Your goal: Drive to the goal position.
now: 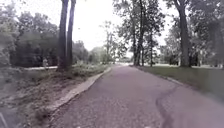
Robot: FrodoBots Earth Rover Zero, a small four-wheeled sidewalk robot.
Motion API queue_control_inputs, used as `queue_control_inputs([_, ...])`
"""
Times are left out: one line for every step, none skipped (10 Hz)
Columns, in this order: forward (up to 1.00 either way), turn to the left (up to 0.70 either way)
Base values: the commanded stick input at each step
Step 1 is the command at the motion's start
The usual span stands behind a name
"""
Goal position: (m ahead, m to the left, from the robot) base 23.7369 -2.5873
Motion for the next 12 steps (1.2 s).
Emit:
queue_control_inputs([0.70, 0.00])
queue_control_inputs([0.70, 0.00])
queue_control_inputs([0.70, 0.00])
queue_control_inputs([0.70, 0.00])
queue_control_inputs([0.70, 0.00])
queue_control_inputs([0.70, 0.00])
queue_control_inputs([0.70, 0.00])
queue_control_inputs([0.70, 0.00])
queue_control_inputs([0.70, 0.00])
queue_control_inputs([0.70, 0.00])
queue_control_inputs([0.70, 0.00])
queue_control_inputs([0.70, 0.00])
